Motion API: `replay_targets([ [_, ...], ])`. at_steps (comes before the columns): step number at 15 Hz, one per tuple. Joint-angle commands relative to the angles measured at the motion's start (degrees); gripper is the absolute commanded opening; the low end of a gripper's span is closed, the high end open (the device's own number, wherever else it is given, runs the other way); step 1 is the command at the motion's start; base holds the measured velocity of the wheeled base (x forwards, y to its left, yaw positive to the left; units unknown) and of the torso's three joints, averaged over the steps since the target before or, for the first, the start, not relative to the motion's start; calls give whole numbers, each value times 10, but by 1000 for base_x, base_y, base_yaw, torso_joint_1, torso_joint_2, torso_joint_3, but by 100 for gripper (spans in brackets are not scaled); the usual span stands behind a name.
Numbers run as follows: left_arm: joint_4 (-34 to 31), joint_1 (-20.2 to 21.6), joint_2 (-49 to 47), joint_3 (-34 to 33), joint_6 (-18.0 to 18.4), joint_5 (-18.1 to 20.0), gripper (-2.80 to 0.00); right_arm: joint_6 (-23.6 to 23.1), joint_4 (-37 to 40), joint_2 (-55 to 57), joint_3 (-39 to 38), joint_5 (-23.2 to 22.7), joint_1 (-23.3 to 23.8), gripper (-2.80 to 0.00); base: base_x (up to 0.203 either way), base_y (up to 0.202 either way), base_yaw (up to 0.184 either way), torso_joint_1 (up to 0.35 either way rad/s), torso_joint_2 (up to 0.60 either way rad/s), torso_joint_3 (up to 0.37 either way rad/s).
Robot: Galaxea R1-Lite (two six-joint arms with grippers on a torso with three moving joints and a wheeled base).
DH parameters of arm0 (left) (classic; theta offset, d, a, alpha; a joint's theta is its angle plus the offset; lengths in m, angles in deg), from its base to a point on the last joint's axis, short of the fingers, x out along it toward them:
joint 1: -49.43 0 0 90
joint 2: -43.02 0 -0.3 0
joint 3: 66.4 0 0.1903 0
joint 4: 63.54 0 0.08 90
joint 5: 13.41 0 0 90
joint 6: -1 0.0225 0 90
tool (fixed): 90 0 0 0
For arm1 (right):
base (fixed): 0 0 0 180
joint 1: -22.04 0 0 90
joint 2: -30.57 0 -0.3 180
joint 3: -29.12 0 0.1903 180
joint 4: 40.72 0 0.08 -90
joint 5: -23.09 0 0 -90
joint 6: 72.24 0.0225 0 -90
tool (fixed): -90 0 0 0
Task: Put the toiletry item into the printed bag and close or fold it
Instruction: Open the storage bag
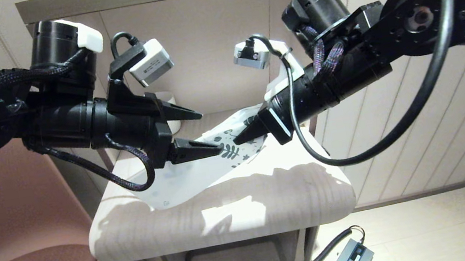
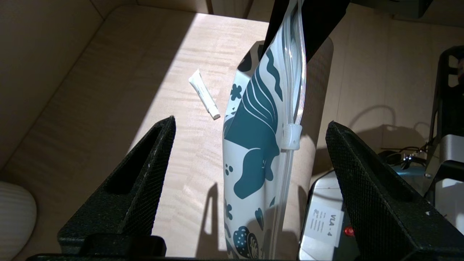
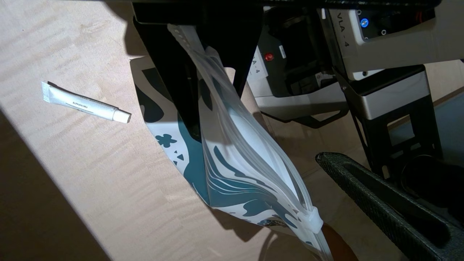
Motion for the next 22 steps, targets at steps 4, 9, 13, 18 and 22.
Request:
replay_targets([
  [4,-1,1,5,-7,2,3,-280,-1,2,1,1,-2,0,-280,0,0,0,0,0,0],
  [9,-2,0,2,-7,1,4,-280,-1,2,4,1,-1,0,-280,0,0,0,0,0,0],
  [13,-2,0,3,-11,1,5,-280,-5,1,6,0,-1,0,-280,0,0,0,0,0,0],
  [18,-1,23,11,-39,2,6,-280,-6,2,4,0,-1,17,-280,0,0,0,0,0,0],
  [22,3,49,25,-80,6,8,-280,-6,1,1,1,-2,30,-280,0,0,0,0,0,0],
])
